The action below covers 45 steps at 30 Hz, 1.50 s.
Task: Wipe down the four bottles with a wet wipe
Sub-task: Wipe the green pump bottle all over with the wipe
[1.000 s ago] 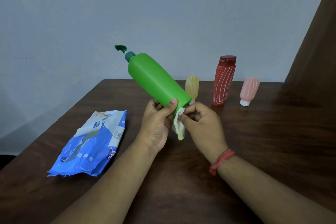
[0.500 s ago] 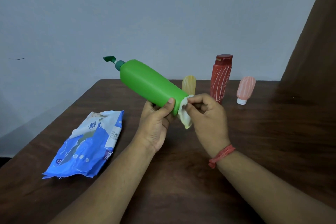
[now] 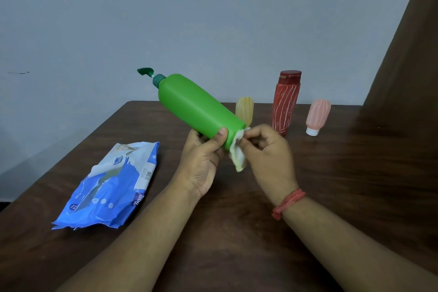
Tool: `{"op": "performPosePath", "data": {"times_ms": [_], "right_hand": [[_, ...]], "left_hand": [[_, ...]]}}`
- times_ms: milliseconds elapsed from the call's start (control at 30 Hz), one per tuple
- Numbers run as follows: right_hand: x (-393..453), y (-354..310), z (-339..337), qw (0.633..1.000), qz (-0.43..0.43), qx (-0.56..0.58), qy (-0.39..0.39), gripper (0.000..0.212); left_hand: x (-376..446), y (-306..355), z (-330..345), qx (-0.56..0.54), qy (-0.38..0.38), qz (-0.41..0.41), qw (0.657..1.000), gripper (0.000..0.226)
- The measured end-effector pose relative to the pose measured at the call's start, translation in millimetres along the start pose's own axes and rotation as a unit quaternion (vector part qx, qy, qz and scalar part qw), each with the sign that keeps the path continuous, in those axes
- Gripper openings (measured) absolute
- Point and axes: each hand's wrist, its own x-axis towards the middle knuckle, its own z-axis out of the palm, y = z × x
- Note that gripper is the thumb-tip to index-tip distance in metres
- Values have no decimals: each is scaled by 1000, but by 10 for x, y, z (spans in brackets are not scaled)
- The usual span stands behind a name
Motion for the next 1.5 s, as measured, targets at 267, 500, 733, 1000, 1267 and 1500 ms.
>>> {"op": "performPosePath", "data": {"times_ms": [267,500,733,1000,1267,1500], "right_hand": [[90,-50,-32,998,-8,24,53,15],[-71,-140,73,981,-145,-121,-41,10],[-63,-220,14,930,-270,-245,-37,5],[75,-225,-106,895,-341,-288,-2,9],[283,-31,-263,994,58,82,-35,20],[267,159,-361,982,91,54,-157,13]], "left_hand": [[19,-8,-5,3,5,-2,1000,67],[26,36,-38,1,33,-2,999,42],[10,4,29,23,21,10,999,51],[23,6,9,-2,26,-7,1000,46],[10,-5,-93,72,-46,-70,994,65],[35,37,-248,260,-92,-77,958,83]]}}
